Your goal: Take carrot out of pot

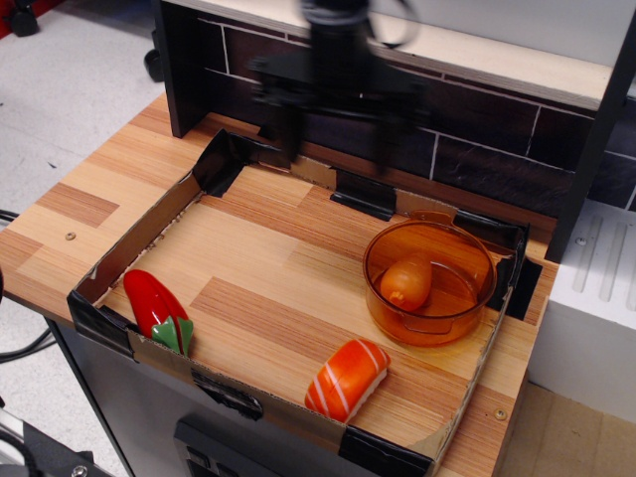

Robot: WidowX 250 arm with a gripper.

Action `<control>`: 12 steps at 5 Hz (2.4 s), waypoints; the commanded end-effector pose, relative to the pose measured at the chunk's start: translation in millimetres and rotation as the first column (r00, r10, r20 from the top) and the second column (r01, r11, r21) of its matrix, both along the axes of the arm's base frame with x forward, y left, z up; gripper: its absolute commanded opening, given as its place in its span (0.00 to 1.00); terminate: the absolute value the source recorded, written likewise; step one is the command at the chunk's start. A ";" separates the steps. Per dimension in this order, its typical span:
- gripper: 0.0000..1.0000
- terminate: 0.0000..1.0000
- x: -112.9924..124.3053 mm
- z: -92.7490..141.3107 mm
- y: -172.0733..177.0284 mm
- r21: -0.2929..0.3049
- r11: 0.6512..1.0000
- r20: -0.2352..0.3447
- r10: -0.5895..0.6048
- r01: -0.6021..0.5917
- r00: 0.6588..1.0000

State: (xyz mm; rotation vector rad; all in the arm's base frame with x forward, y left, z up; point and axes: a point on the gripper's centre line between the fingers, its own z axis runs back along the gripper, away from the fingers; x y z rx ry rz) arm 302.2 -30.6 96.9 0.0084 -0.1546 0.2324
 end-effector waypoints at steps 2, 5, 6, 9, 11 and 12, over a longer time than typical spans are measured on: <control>1.00 0.00 -12.3 -18.7 -57.9 0.044 0.996 0.004 -0.082 0.082 0.997; 1.00 0.00 -8.0 -55.5 -55.3 0.059 0.995 -0.033 -0.083 0.085 0.996; 1.00 0.00 -7.4 -60.1 -57.6 0.051 0.996 -0.039 -0.077 0.079 0.996; 1.00 0.00 -4.8 -75.4 -54.1 0.068 0.996 -0.044 -0.051 0.054 0.998; 0.00 0.00 -3.4 -69.0 -53.9 0.046 0.998 -0.039 -0.031 0.033 0.999; 0.00 0.00 -0.5 -54.3 -49.7 0.036 0.999 0.003 -0.016 0.016 1.000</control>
